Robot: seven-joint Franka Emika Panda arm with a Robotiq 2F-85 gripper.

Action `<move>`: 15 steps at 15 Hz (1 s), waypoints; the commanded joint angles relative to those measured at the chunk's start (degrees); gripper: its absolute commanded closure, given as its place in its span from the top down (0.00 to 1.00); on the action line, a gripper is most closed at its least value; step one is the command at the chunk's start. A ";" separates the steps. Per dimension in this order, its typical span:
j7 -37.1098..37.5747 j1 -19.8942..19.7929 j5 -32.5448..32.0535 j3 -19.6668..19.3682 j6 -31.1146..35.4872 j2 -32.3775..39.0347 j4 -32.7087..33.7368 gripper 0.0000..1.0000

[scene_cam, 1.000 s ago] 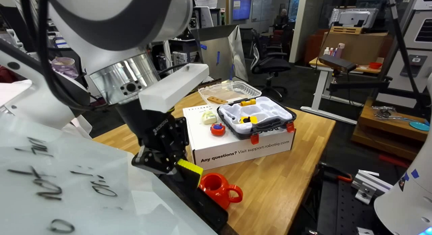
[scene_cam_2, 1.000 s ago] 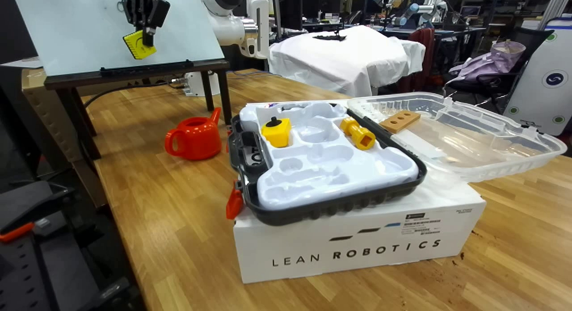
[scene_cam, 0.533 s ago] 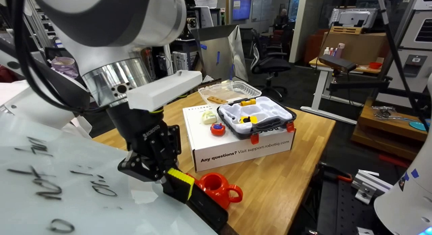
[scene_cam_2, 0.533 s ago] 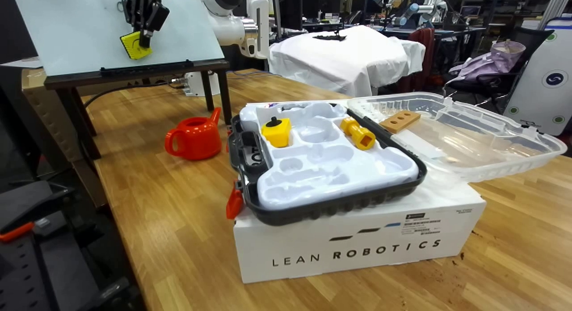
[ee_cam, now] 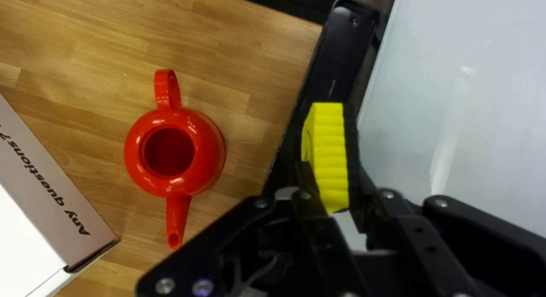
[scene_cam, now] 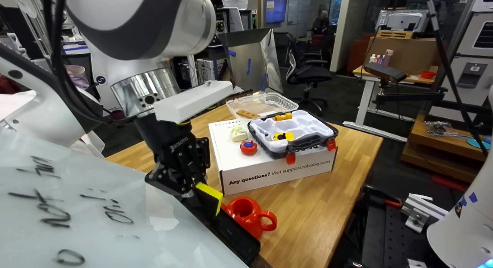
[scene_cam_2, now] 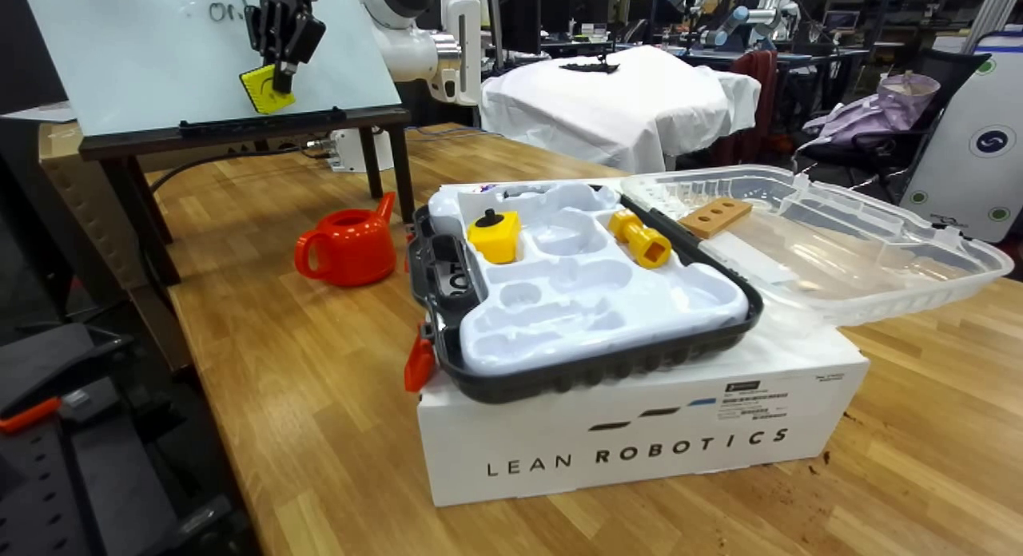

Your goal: Remove the black and yellow eraser from the black and white case and place it on the whiteboard stand

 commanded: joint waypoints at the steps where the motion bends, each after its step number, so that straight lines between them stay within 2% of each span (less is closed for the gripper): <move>1: 1.48 0.08 -1.60 -0.57 1.01 0.70 0.64 0.06; 4: 2.59 -0.03 -2.26 -1.05 1.16 0.87 0.73 0.07; 5: 2.96 -0.16 -1.80 -1.09 0.71 0.97 0.91 0.48; 7: 3.21 -0.36 -1.21 -1.05 0.15 0.95 1.10 0.55; 13: 0.30 -1.00 -1.18 -0.77 -0.34 -1.51 -0.74 0.98; 15: -1.07 -1.57 -1.50 -1.00 0.08 -3.64 -2.47 1.00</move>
